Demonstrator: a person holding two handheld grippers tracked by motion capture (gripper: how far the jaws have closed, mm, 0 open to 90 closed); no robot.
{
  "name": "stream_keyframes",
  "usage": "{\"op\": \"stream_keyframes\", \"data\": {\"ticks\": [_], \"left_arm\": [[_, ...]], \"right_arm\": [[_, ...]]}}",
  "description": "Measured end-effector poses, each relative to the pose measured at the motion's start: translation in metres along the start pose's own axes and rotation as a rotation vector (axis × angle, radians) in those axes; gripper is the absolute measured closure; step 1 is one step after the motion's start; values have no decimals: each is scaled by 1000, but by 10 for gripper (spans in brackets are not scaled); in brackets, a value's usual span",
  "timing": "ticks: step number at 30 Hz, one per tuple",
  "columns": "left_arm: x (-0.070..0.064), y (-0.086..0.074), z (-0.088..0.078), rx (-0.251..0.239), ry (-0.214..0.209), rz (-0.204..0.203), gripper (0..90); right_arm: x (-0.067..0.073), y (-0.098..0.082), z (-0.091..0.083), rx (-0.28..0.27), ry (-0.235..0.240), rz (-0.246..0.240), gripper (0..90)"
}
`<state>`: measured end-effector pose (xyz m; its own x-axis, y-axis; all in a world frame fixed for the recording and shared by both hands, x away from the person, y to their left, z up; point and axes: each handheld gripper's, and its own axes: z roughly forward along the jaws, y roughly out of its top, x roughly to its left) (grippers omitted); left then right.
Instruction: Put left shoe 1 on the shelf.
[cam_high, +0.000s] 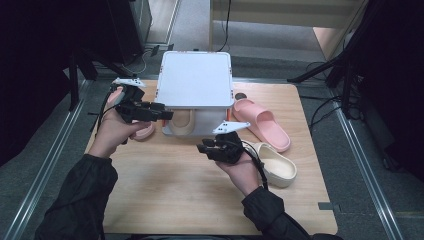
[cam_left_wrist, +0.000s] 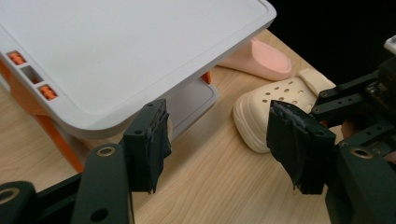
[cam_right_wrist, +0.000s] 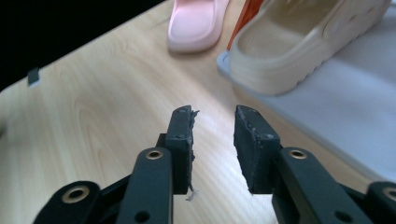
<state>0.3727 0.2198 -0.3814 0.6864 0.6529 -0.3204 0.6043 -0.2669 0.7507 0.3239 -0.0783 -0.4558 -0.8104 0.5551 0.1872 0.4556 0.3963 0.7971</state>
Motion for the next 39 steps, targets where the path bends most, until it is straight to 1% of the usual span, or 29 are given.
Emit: {"op": "stream_keyframes", "data": {"ticks": [1, 2, 4, 5, 6, 8, 9, 10, 11, 12, 13, 14, 15, 16, 17, 18, 20, 21, 22, 23, 25, 26, 27, 29, 31, 32, 35, 36, 39], "left_arm": [[-3, -3, 1, -5, 12, 8, 376], [-3, -3, 1, -5, 12, 8, 373], [-8, -10, 3, -3, 23, 20, 369], [-8, -10, 3, -3, 23, 20, 367], [-9, -13, 5, 1, 27, 29, 364], [-12, -22, 9, 9, 32, 38, 359], [-12, -22, 9, 9, 32, 38, 356], [-14, -25, 11, 20, 45, 36, 356], [-16, -28, 13, 25, 53, 41, 352], [-20, -31, 16, 30, 46, 61, 352], [-20, -31, 16, 30, 46, 61, 352], [-24, -36, 20, 35, 30, 54, 349], [-24, -36, 20, 35, 30, 54, 347], [-26, -39, 21, 39, 34, 59, 347], [-27, -42, 22, 40, 39, 60, 347], [-29, -48, 24, 43, 47, 60, 347], [-31, -55, 25, 43, 53, 51, 347], [-31, -55, 25, 43, 53, 51, 347], [-31, -58, 24, 48, 56, 47, 347], [-33, -64, 23, 52, 67, 43, 347], [-34, -68, 23, 49, 74, 39, 347], [-34, -71, 22, 48, 84, 38, 347], [-36, -77, 20, 45, 97, 33, 346], [-37, -83, 17, 38, 100, 29, 347], [-37, -86, 16, 36, 104, 25, 347], [-37, -92, 15, 29, 111, 22, 347], [-38, -98, 14, 36, 113, 18, 347], [-37, -101, 14, 39, 113, 16, 347], [-36, -105, 14, 48, 113, 13, 347]], "right_arm": [[-2, -5, -5, -3, 12, 1, 654], [-4, -7, -7, -12, 14, 1, 649], [-9, -12, -14, -27, 33, 31, 638], [-9, -12, -14, -27, 33, 31, 638], [-14, -16, -22, -34, 35, 39, 625], [-17, -18, -29, -42, 38, 44, 613], [-17, -18, -29, -42, 38, 44, 613], [-20, -20, -33, -43, 40, 43, 609], [-24, -25, -43, -47, 34, 39, 579], [-26, -27, -48, -48, 28, 39, 560], [-26, -27, -48, -48, 28, 39, 560], [-28, -32, -57, -46, 15, 31, 545], [-29, -35, -61, -42, 14, 24, 545], [-29, -35, -61, -42, 14, 24, 545], [-32, -40, -69, -42, 6, 12, 545], [-34, -42, -72, -42, 10, 13, 542], [-39, -46, -80, -44, 6, 15, 540], [-41, -49, -84, -43, 7, 16, 541], [-41, -49, -84, -43, 7, 16, 541], [-46, -53, -92, -48, -1, 23, 541], [-50, -56, -99, -57, -18, 39, 541], [-50, -56, -99, -57, -18, 39, 541], [-54, -60, -107, -61, -36, 39, 542], [-57, -64, -111, -57, -47, 37, 551], [-60, -67, -115, -79, -34, 44, 555], [-61, -68, -117, -83, -34, 52, 554], [-63, -70, -121, -88, -37, 51, 552], [-65, -73, -125, -73, -60, 52, 551], [-67, -77, -128, -60, -72, 62, 552]]}}
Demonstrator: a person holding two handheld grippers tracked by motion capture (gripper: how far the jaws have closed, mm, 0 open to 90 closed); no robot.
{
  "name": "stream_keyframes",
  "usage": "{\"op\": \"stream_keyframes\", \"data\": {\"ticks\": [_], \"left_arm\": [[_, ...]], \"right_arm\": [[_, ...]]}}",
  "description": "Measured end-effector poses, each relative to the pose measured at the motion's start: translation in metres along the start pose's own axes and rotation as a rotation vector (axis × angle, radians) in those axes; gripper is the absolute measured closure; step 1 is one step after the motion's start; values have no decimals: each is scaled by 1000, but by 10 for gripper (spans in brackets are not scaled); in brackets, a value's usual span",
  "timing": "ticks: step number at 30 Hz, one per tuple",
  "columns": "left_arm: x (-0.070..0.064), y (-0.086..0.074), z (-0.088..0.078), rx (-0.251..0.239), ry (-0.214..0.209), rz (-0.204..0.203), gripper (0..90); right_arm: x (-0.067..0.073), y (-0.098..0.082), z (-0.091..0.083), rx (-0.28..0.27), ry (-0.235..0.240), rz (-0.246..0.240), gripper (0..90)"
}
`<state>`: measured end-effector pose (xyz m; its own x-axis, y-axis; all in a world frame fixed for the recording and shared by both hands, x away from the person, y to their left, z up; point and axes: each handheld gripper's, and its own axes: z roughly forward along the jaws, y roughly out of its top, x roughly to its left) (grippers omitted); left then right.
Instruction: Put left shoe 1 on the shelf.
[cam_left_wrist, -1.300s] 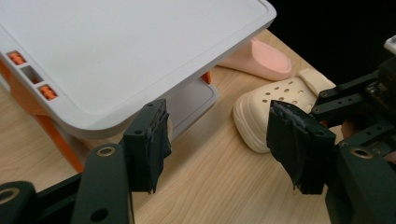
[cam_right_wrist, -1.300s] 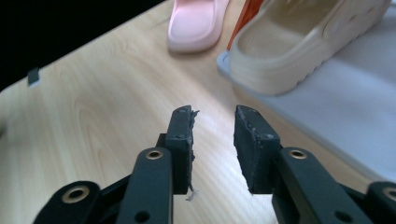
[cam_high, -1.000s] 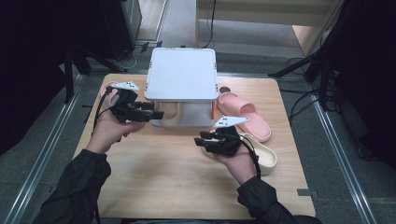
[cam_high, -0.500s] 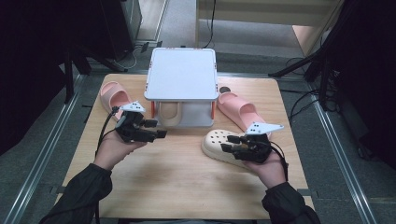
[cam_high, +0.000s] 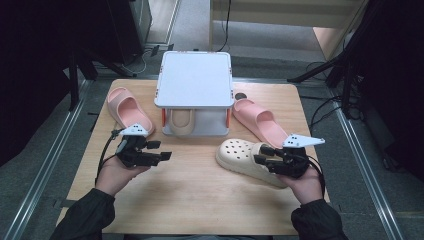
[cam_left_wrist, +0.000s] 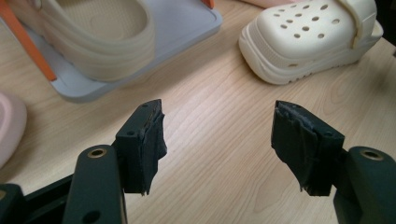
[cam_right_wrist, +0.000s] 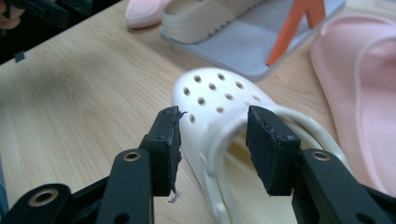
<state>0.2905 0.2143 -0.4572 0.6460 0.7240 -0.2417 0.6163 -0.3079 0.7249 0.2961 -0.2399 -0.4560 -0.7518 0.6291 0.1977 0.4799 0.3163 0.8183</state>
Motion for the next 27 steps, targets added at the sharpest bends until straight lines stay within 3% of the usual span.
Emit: {"op": "stream_keyframes", "data": {"ticks": [4, 9, 14, 17, 19, 20, 24, 27], "left_arm": [[2, 0, 2, -7, -5, -9, 347], [1, 2, 3, -15, -9, 9, 347], [0, 2, 7, -7, -13, 11, 347], [-2, 2, 8, -4, -11, 23, 348], [-2, 2, 8, -4, -13, 23, 347], [-2, 2, 7, -8, -12, 18, 348], [-1, 2, 6, -20, -8, 11, 348], [-2, 1, 4, -29, -1, 11, 348]], "right_arm": [[-4, -7, -1, 13, 3, 30, 535], [-3, -12, 14, 86, 20, 40, 517], [-7, -9, 30, 95, 44, 57, 538], [-12, -4, 46, 145, 46, 77, 652], [-12, -2, 49, 155, 52, 87, 677], [-11, 2, 53, 171, 55, 126, 715], [-5, 7, 56, 182, 72, 114, 752], [8, 15, 59, 152, 93, 100, 752]]}}
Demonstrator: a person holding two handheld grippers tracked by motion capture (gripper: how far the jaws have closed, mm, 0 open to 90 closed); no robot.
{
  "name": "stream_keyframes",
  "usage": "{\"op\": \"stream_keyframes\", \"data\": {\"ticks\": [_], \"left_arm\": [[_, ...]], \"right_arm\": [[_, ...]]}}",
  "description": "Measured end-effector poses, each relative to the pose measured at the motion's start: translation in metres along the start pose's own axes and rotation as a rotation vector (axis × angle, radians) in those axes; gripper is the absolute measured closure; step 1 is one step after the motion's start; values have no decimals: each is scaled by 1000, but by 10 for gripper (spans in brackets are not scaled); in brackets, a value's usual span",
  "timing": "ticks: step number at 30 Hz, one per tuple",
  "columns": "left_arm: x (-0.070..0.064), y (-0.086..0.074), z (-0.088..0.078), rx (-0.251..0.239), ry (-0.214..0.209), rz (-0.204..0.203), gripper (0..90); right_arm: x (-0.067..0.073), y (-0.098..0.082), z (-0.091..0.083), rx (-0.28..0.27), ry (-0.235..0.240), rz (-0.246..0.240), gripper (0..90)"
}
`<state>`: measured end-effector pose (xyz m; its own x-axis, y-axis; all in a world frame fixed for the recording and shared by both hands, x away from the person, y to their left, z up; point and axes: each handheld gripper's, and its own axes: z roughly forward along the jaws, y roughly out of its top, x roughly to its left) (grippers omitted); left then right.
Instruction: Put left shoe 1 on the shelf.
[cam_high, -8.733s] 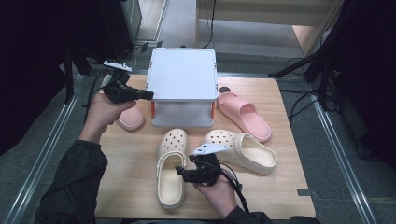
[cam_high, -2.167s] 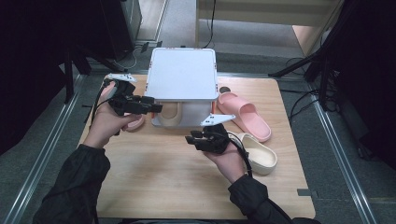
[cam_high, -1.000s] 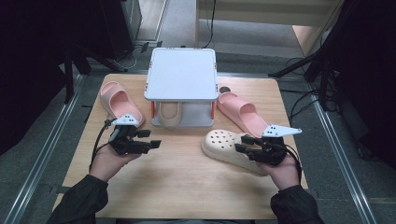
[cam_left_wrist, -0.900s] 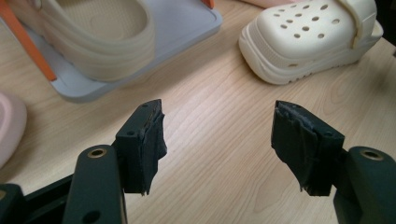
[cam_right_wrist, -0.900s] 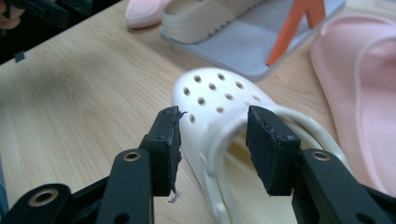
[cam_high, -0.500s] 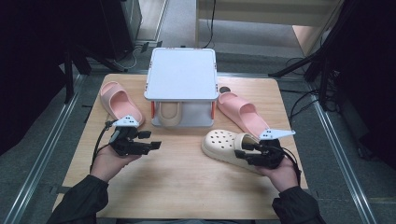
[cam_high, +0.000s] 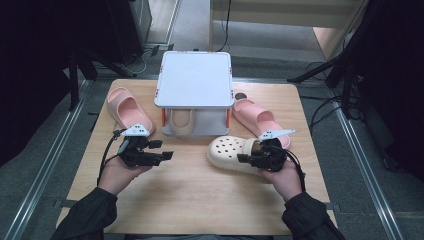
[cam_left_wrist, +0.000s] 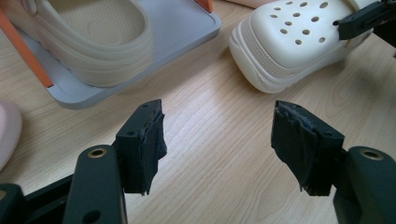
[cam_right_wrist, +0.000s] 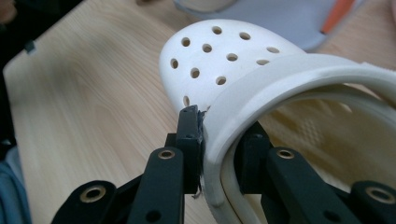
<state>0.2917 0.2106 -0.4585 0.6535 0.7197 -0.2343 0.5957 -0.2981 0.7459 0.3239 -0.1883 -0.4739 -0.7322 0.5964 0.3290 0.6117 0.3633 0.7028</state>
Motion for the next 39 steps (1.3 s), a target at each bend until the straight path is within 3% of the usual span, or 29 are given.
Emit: {"op": "stream_keyframes", "data": {"ticks": [4, 7, 11, 12, 25, 28, 36, 38, 39], "left_arm": [[-2, -1, -2, -6, 2, 2, 348], [-4, -5, -5, -13, 11, -2, 348], [-4, -8, -8, -13, 17, -6, 348], [-5, -10, -9, -17, 21, -12, 348], [-5, -19, -17, -22, 47, -33, 348], [-6, -19, -16, -28, 64, -32, 368], [-11, -16, -11, 5, 31, -26, 547], [-11, -14, -9, 6, 1, -82, 556], [-11, -14, -9, 6, 1, -82, 575]], "right_arm": [[11, 7, 7, -8, 28, 6, 751], [27, 16, 21, -3, 70, -38, 747], [35, 21, 32, 5, 84, -41, 746], [40, 24, 42, 14, 96, -52, 746], [62, 28, 83, 78, 120, -109, 737], [62, 27, 83, 70, 116, -128, 730], [57, 27, 68, 28, 120, -132, 659], [53, 27, 52, -17, 125, -119, 616], [53, 27, 52, -17, 125, -119, 616]]}}
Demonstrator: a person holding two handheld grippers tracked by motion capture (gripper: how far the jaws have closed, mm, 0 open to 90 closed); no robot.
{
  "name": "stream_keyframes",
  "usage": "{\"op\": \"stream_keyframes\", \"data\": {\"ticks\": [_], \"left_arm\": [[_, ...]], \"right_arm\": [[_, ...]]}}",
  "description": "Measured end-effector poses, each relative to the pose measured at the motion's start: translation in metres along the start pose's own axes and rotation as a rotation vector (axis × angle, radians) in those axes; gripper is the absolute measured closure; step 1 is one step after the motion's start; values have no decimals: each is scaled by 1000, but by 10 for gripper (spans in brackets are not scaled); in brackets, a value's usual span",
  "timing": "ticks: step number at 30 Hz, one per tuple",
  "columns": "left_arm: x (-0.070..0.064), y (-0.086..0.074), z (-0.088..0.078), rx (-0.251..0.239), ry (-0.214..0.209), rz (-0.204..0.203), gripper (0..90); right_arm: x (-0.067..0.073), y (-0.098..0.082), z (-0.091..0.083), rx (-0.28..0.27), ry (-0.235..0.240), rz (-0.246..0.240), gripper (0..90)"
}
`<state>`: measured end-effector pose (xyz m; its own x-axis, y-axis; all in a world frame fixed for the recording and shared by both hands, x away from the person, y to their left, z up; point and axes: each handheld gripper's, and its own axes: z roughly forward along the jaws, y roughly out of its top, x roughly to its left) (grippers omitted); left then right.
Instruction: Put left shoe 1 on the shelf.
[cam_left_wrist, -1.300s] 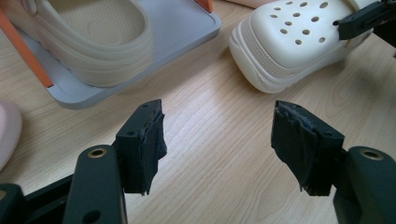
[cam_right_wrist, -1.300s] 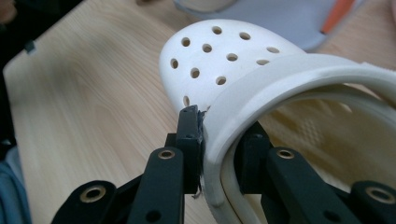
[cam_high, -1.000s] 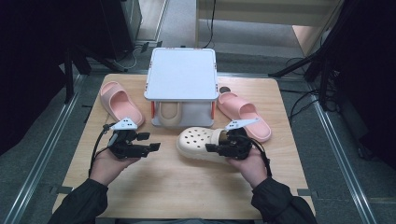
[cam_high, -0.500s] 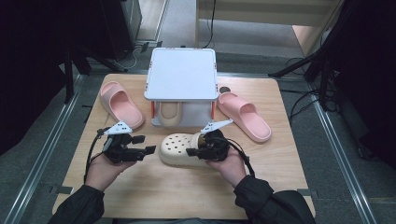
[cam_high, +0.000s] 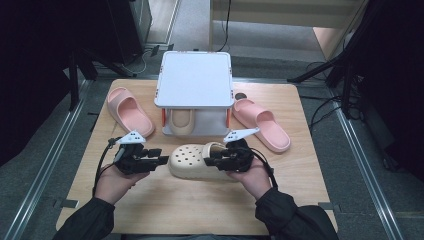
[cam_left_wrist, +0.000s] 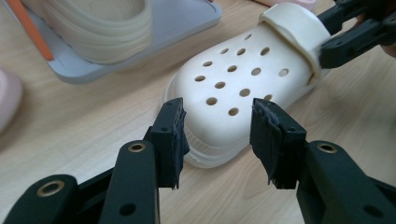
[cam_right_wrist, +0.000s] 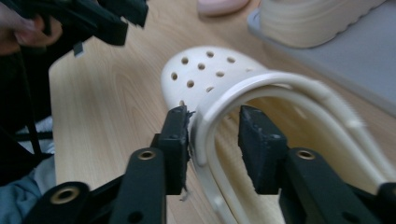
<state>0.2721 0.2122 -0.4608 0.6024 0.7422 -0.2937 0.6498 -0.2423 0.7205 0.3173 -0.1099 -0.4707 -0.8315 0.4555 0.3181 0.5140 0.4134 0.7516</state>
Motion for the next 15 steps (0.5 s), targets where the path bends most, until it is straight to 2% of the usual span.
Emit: {"op": "stream_keyframes", "data": {"ticks": [1, 3, 4, 5, 6, 7, 8, 9, 10, 11, 15], "left_arm": [[-1, 0, 3, -1, -7, -7, 598], [-3, 0, 5, 6, 0, 3, 626], [-5, -1, 9, 14, 5, 12, 700], [-7, -1, 13, 21, 1, 14, 728], [-7, -1, 13, 21, 1, 14, 745], [-9, -3, 19, 36, -9, 16, 768], [-9, -3, 19, 36, -9, 16, 775], [-11, -4, 27, 51, -14, 25, 788], [-11, -4, 27, 51, -14, 25, 791], [-12, -5, 30, 63, -20, 28, 792], [-14, -9, 35, 67, -22, 37, 795]], "right_arm": [[-2, -1, -10, -20, -5, -7, 623], [-4, -1, -13, -29, -4, -11, 635], [-8, -2, -21, -46, -19, -11, 687], [-10, -2, -23, -48, -29, -10, 704], [-10, -2, -23, -48, -29, -10, 704], [-18, -1, -24, -51, -62, 7, 767], [-18, -1, -24, -51, -62, 7, 767], [-26, 2, -23, -56, -81, 17, 824], [-26, 2, -23, -56, -81, 17, 824], [-33, 5, -21, -60, -102, 22, 862], [-39, 8, -15, -66, -130, 10, 871]]}}
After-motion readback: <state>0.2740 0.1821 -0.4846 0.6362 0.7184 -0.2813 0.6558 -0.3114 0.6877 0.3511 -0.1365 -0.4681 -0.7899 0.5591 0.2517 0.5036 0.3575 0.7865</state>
